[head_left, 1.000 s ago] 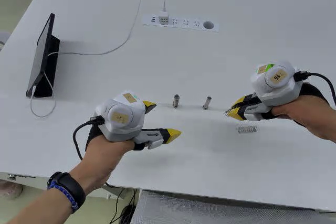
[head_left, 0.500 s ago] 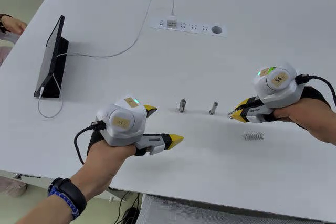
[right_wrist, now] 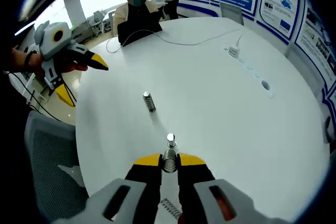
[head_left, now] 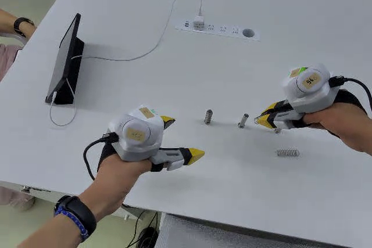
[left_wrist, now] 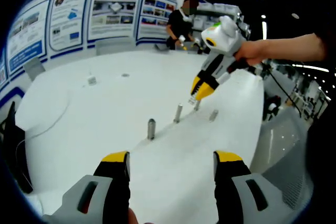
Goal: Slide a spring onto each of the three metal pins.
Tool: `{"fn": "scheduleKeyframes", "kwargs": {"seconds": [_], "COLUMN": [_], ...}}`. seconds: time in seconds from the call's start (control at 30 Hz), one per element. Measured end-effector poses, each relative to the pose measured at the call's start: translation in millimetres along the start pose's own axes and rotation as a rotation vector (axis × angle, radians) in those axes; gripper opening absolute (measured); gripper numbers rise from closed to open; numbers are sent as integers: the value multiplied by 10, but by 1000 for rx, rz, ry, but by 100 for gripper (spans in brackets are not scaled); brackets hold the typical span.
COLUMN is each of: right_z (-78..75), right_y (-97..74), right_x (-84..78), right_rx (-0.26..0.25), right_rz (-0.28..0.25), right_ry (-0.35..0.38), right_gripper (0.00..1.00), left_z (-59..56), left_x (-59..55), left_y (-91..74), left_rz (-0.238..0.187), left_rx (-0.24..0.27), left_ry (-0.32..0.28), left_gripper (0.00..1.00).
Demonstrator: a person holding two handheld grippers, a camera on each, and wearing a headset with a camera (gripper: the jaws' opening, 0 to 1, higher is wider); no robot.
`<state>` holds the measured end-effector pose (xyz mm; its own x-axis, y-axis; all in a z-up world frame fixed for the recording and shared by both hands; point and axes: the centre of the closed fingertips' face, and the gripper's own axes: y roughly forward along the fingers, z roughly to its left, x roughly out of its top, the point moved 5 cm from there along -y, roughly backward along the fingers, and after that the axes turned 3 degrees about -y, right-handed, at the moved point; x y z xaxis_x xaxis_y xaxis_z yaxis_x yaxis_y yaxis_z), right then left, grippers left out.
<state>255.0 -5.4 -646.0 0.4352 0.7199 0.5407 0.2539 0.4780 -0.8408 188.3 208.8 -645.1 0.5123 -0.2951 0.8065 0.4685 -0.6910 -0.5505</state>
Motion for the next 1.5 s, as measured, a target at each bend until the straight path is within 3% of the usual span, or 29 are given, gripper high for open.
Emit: {"fn": "scheduleKeyframes", "kwargs": {"seconds": [0.43,1.5], "right_z": [-40,-43], "right_y": [83,250], "right_x": [134,210], "right_rx": [10,40], "right_rz": [-1,25], "right_ry": [-14,-37], "right_gripper": [13,13], "left_z": [70,103], "left_x": [-40,-71], "left_y": [-66,-93], "left_rz": [11,10], "left_rx": [12,16], "left_ry": [2,-23], "left_gripper": [68,69]}}
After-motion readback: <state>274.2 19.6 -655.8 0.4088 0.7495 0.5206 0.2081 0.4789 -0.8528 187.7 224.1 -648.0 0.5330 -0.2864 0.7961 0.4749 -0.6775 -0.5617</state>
